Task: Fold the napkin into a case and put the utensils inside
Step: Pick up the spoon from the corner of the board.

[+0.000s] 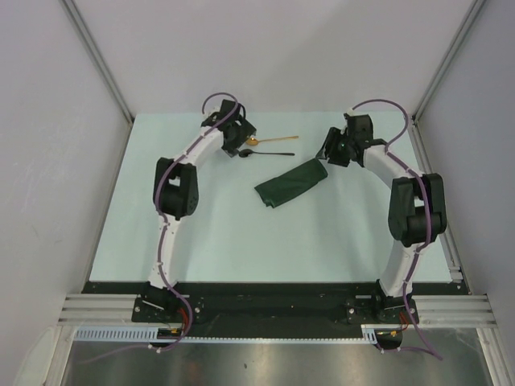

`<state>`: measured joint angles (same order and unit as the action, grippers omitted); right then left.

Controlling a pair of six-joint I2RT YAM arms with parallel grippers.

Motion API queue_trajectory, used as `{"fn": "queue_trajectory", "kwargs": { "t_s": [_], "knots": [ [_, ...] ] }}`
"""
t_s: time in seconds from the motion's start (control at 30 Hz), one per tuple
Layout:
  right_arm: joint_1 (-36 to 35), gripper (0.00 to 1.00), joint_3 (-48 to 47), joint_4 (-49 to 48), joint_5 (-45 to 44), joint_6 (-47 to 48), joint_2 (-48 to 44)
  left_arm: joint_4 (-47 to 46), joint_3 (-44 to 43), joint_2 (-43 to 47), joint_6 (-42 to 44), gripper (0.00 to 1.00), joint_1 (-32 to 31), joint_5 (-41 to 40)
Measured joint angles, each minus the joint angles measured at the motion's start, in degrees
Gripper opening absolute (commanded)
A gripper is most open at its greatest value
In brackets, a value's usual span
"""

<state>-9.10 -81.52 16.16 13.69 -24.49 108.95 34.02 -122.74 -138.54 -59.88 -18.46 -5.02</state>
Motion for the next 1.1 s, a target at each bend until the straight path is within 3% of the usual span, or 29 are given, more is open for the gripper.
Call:
{"fn": "queue_trajectory", "kwargs": {
  "t_s": [0.13,0.27,0.5,0.6,0.73,0.87,1.1],
  "knots": [
    [0.17,0.56,1.7,0.09,-1.31,0.92,-0.42,-3.17,3.23,0.0,-6.49,0.81,-2.32,-1.9],
    [-0.42,0.56,1.97,0.42,-0.76,2.34,-0.39,-7.26,3.39,-0.07,-4.76,0.83,-4.37,-2.34],
    [-0.96,0.56,1.88,0.15,3.19,3.61,0.15,-18.47,2.36,-0.44,16.28,0.83,-3.58,10.08],
    [-0.72,0.55,2.1,-0.74,4.83,3.78,0.13,-17.0,-3.58,-3.06,28.11,0.9,-1.09,17.79],
    [-0.42,0.54,4.42,-2.8,6.82,3.65,-0.92,-13.51,-7.91,-4.76,40.09,0.92,1.57,22.01],
    [-0.37,0.54,6.78,-4.0,8.52,3.58,-2.84,-12.9,-8.04,-5.27,45.0,0.89,2.62,23.39],
    [-0.2,0.53,9.79,-5.84,9.75,3.58,-6.71,-9.88,-10.82,-9.66,44.17,0.83,1.97,23.08]
  ]
}}
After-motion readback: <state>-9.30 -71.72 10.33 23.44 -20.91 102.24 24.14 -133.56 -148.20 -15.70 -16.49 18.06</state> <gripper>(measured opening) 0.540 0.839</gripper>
